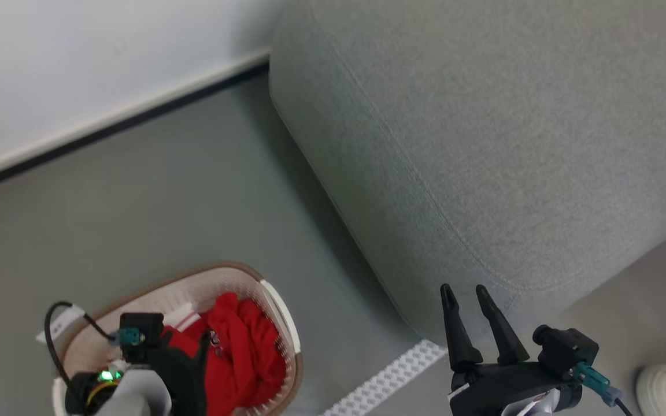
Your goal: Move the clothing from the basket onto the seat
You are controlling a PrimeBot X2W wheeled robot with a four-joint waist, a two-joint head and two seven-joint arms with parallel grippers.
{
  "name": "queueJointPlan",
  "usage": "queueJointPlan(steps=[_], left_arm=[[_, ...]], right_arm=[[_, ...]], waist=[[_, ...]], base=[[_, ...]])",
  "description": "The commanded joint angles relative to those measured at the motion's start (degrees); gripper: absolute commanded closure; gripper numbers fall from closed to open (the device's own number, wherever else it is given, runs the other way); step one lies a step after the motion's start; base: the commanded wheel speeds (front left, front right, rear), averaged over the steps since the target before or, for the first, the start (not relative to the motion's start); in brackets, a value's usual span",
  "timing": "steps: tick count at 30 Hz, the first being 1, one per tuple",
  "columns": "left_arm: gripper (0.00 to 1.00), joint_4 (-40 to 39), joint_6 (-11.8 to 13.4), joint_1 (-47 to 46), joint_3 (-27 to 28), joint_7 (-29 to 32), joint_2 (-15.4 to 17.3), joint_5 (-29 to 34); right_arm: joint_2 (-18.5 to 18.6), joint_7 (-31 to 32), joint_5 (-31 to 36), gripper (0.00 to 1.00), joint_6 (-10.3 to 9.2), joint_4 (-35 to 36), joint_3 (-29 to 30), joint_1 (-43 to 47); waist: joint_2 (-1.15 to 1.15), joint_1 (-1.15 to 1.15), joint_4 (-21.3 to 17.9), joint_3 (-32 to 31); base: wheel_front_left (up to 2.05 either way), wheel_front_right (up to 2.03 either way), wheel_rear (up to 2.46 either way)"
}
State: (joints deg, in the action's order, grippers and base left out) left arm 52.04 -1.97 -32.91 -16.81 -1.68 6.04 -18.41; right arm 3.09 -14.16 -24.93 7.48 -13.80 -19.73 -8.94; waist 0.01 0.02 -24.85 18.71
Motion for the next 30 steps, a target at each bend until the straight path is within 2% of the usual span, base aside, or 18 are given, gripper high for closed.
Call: queueJointPlan(steps=[1, 7, 15, 21, 30], left_arm=[[0.0, 0.8, -0.3, -1.2, -0.2, 0.4, 1.2, 0.7], [0.0, 4.0, -0.9, -6.3, -2.0, 2.9, 2.3, 2.2], [0.0, 8.0, -2.5, -9.4, -4.0, 2.8, 1.8, 2.3], [0.0, 10.7, -2.3, -12.0, -4.1, 1.3, 1.0, 1.4], [0.0, 14.3, -1.0, -14.4, -2.8, 0.3, 1.8, 0.1]], right_arm=[[-0.3, -0.4, -0.4, 0.0, 0.02, 0.4, -0.1, -1.3], [-0.3, -1.1, -3.4, 0.0, 0.02, 1.8, 1.8, -3.1], [-0.3, -1.1, -5.7, 0.0, 0.02, 6.2, 4.8, -0.5], [-0.3, -1.1, -6.3, 0.0, 0.02, 8.4, 4.7, 2.4], [-0.3, -1.1, -4.2, 0.0, 0.02, 11.9, 5.4, 5.7]], waist=[[-0.01, -0.02, -4.7, 10.2], [-0.01, -0.02, -5.6, 16.3], [-0.01, -0.02, -5.7, 19.2], [-0.01, -0.02, -5.4, 21.0], [-0.01, -0.02, -4.2, 23.2]], base=[[0.0, 0.0, 0.0], [0.0, 0.0, 0.0], [0.0, 0.0, 0.0], [0.04, 0.04, 0.04], [0.14, 0.14, 0.14]])
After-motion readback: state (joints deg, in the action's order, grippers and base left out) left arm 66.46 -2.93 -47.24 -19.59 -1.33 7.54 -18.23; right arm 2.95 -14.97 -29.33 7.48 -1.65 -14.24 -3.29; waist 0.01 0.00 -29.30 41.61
